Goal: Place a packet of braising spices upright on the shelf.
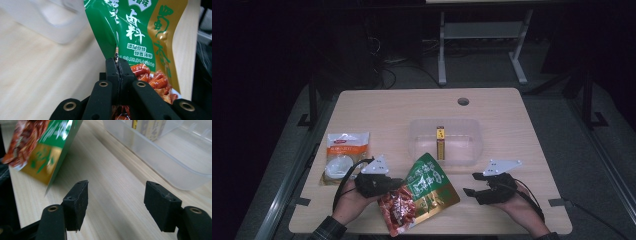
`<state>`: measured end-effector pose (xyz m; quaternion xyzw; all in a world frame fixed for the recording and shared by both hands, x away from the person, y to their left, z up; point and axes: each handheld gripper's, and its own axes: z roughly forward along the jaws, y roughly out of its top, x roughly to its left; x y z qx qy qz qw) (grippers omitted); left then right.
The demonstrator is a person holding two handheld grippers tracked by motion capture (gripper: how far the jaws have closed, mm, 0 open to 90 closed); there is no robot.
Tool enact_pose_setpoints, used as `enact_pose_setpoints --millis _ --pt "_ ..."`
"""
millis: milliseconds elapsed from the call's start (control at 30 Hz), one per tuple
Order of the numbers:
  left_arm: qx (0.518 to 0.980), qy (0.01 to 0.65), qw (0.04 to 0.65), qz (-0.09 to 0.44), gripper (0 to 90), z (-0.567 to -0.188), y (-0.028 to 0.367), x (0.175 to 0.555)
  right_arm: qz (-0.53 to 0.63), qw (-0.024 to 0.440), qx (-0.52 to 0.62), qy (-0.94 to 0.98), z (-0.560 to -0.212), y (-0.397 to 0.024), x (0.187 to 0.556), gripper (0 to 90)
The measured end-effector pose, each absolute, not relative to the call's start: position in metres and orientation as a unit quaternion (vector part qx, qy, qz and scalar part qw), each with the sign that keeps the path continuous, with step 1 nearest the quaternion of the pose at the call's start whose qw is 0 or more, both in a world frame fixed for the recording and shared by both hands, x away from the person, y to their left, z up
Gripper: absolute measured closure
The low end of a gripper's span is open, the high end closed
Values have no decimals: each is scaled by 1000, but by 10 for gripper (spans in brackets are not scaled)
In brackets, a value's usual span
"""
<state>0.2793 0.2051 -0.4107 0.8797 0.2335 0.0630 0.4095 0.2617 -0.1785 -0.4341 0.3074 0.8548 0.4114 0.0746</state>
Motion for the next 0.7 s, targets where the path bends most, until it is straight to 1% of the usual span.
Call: enact_pose_setpoints --millis 200,300,500,600,700 --pt "855 249 446 93 893 -396 215 285 429 39 291 854 -437 -166 263 335" --pt "845 254 461 97 894 -390 214 287 445 25 280 850 -436 -155 264 325" --pt "826 261 489 97 894 -381 205 287 487 21 268 831 -428 -128 275 313" --pt "821 257 500 103 894 -377 202 287 509 16 274 816 -425 -120 280 341" --pt "816 259 507 101 894 -377 202 288 522 6 270 809 -426 -120 282 418"
